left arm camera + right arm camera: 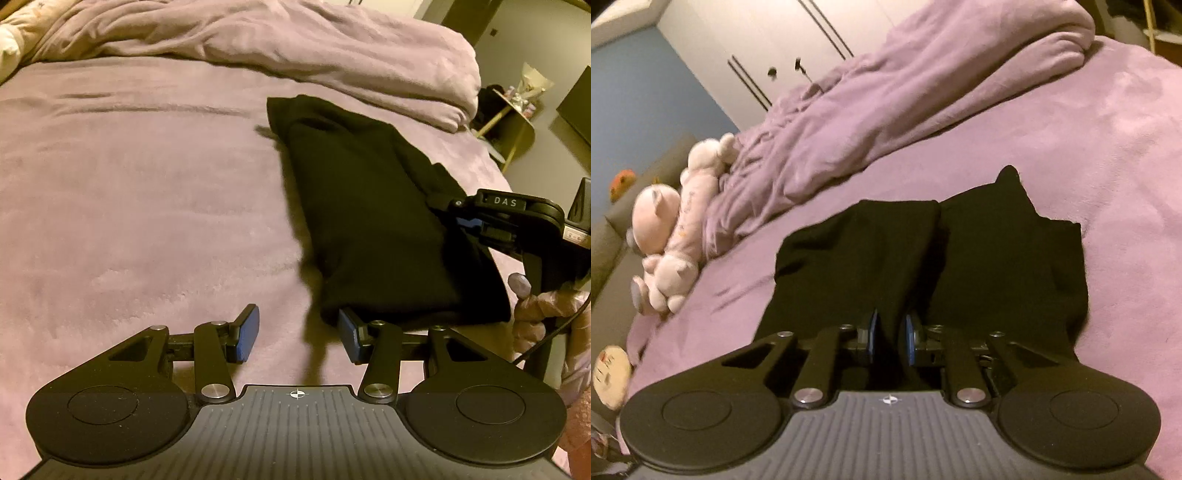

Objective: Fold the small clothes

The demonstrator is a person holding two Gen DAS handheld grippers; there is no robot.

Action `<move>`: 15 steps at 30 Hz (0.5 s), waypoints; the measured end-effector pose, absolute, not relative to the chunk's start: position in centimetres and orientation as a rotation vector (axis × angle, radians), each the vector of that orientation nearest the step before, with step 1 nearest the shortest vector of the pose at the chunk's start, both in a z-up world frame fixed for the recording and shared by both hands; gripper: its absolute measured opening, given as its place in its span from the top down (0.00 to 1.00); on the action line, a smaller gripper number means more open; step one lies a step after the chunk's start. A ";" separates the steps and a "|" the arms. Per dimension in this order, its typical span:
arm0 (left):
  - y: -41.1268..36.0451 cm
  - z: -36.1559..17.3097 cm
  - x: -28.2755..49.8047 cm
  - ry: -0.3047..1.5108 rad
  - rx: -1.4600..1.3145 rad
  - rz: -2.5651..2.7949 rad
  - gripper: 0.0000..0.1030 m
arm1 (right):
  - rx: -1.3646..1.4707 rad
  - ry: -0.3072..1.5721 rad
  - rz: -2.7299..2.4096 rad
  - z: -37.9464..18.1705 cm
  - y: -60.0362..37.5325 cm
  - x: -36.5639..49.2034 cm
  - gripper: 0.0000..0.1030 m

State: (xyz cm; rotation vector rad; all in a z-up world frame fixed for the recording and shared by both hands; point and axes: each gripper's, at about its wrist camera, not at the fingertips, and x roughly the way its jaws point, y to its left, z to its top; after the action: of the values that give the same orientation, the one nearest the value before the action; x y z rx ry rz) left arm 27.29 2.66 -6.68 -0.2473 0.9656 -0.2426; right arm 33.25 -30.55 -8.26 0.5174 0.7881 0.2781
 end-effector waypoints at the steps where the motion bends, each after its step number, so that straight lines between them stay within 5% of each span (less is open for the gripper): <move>1: 2.6 -6.7 27.2 0.965 -0.243 -0.242 0.50 | 0.514 0.785 0.280 -8.4 -30.6 33.2 0.84; 5: 2.6 -6.5 27.1 0.960 -0.238 -0.247 0.50 | 0.529 0.832 0.289 -9.0 -30.8 33.7 0.65; 7: 2.5 -6.6 27.2 0.967 -0.236 -0.238 0.50 | 0.541 0.834 0.303 -9.1 -30.8 33.8 0.65; 8: 2.5 -6.5 27.2 0.967 -0.236 -0.234 0.50 | 0.535 0.842 0.306 -9.0 -30.6 34.0 0.71; 9: 2.5 -6.5 27.2 0.967 -0.235 -0.232 0.50 | 0.524 0.840 0.308 -8.8 -30.4 34.0 0.89; 15: 2.0 -6.1 27.1 0.958 -0.219 -0.249 0.48 | 0.232 0.629 0.226 -3.2 -28.5 31.7 0.90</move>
State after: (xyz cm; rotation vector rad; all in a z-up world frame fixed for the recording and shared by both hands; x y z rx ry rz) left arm 27.09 2.05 -6.14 -0.2195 0.9579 -0.2493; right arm 31.70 -28.46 -3.25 0.2317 0.6294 0.2257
